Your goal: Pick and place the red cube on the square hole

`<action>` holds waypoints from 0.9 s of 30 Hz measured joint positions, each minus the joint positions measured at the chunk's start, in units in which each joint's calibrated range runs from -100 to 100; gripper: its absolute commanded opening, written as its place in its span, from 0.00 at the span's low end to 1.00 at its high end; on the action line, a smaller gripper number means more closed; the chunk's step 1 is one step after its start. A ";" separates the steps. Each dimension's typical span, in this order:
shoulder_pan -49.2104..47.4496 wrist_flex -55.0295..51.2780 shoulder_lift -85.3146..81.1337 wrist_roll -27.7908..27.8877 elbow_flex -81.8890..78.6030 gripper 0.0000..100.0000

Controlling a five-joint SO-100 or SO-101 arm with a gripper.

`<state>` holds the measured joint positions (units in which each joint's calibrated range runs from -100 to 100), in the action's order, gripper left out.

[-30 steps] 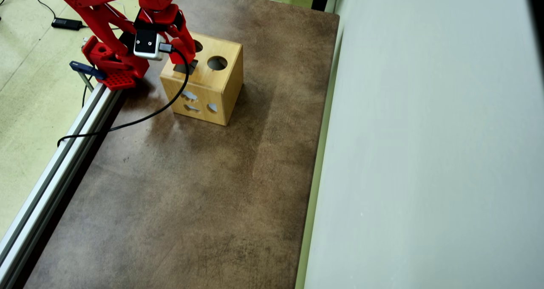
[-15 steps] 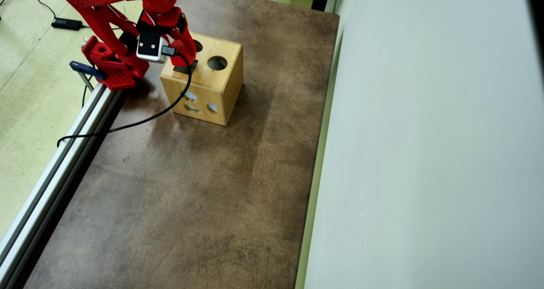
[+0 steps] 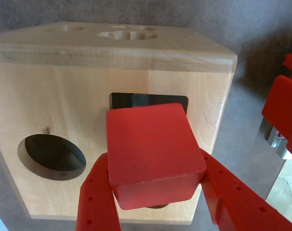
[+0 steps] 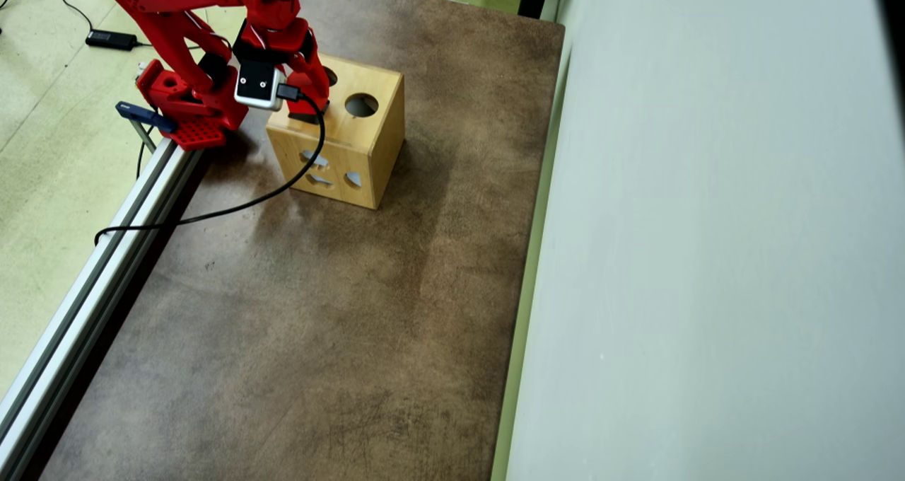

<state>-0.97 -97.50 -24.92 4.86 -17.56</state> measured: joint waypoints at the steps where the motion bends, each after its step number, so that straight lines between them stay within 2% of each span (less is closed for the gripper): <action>1: 0.00 0.00 0.00 0.00 -0.27 0.02; 10: 0.00 0.08 0.00 -0.15 -1.44 0.02; 17: 0.00 0.08 0.00 -3.17 -1.63 0.02; 27: 0.00 0.08 0.08 -3.66 -1.72 0.02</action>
